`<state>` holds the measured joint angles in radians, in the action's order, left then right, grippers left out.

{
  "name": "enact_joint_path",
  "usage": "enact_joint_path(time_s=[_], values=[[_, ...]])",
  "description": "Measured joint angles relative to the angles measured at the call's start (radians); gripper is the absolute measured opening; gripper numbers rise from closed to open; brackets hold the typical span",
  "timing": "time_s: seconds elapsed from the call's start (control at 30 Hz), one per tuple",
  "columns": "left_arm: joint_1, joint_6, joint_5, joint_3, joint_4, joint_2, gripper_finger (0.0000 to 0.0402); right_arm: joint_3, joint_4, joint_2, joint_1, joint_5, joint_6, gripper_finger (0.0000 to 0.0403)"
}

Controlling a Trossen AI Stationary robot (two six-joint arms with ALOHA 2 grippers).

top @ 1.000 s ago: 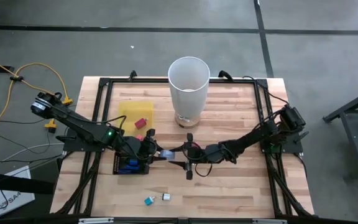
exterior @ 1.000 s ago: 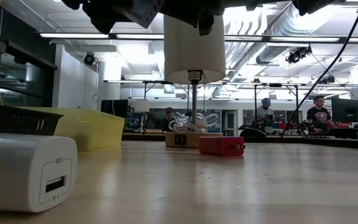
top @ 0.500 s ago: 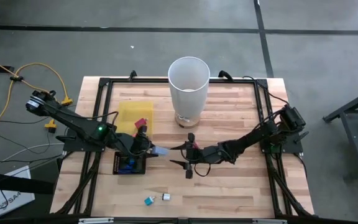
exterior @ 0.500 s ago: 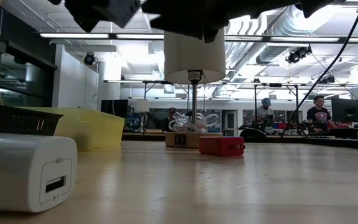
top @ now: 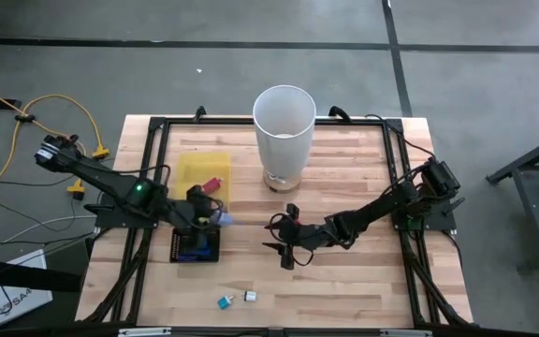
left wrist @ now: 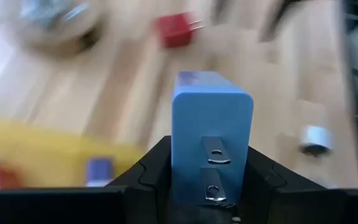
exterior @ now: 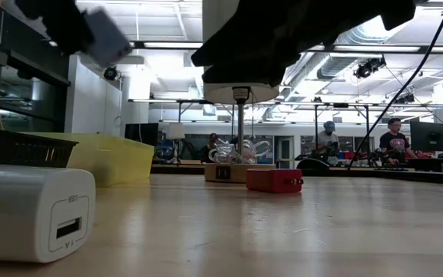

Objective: Pick & Place Office items
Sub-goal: Put the light blue charger into the yellow bin

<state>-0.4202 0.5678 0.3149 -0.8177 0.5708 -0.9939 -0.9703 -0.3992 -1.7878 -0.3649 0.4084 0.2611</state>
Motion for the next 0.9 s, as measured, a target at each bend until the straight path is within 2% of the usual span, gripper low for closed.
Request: enact_joint_path(time_s=[0.13,0.37,0.63,0.9], values=[[0.033,0.226,0.066,0.000,0.147,-0.004,0.0115,0.000,0.000,0.000,0.000,0.000,0.000,0.0210],[0.116,0.521,0.066,0.000,0.367,-0.004,0.0115,0.000,-0.001,0.000,0.000,-0.024,0.001,0.0210],[0.202,0.580,0.056,0.003,0.474,-0.019,0.0125,0.000,-0.001,0.000,0.000,-0.024,0.005,0.0210],[0.272,0.592,0.053,0.003,0.526,-0.127,0.0115,0.000,-0.005,0.000,0.000,-0.027,0.005,0.0210]])
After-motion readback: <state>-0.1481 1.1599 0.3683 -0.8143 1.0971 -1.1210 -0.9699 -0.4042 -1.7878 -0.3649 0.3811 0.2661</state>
